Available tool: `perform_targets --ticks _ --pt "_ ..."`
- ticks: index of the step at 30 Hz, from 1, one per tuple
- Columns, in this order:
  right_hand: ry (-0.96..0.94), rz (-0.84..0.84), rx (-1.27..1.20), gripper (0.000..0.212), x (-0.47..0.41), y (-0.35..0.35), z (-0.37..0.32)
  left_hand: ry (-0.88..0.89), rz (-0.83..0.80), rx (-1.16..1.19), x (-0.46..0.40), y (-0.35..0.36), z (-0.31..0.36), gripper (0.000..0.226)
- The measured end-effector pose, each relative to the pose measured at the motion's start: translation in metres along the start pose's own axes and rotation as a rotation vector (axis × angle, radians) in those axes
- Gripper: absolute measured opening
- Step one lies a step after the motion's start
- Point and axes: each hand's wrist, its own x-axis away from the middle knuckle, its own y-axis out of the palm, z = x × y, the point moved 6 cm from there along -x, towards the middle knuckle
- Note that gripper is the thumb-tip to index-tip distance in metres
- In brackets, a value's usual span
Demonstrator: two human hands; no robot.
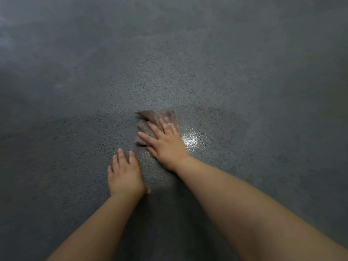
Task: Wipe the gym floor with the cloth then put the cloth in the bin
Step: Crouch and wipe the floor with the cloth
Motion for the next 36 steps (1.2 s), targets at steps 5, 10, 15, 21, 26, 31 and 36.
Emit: perform_targets --ticks 5,10,15,21,26,31,36 --pt "0.287 0.035 0.043 0.05 0.034 -0.024 0.116 -0.046 -0.039 0.032 0.002 0.001 0.008 0.114" --pt "0.71 0.024 0.079 0.054 0.089 -0.05 0.238 -0.042 0.027 0.075 0.003 0.003 0.032 0.094" --pt "1.099 0.076 -0.151 0.049 0.094 -0.055 0.248 0.09 0.03 0.047 0.01 0.008 0.077 0.11" --pt "0.358 -0.048 0.024 0.049 0.024 -0.028 0.122 0.193 0.092 -0.046 0.018 0.011 0.129 0.108" --pt "0.104 -0.061 0.027 0.05 0.038 -0.037 0.138 0.264 0.077 -0.139 0.032 0.021 0.174 0.123" --pt "0.505 0.006 0.054 0.054 0.09 -0.063 0.259 0.263 0.031 -0.191 0.03 0.026 0.188 0.122" --pt "1.072 0.024 -0.082 0.054 0.165 -0.076 0.351 0.245 0.018 -0.214 0.032 0.024 0.192 0.125"
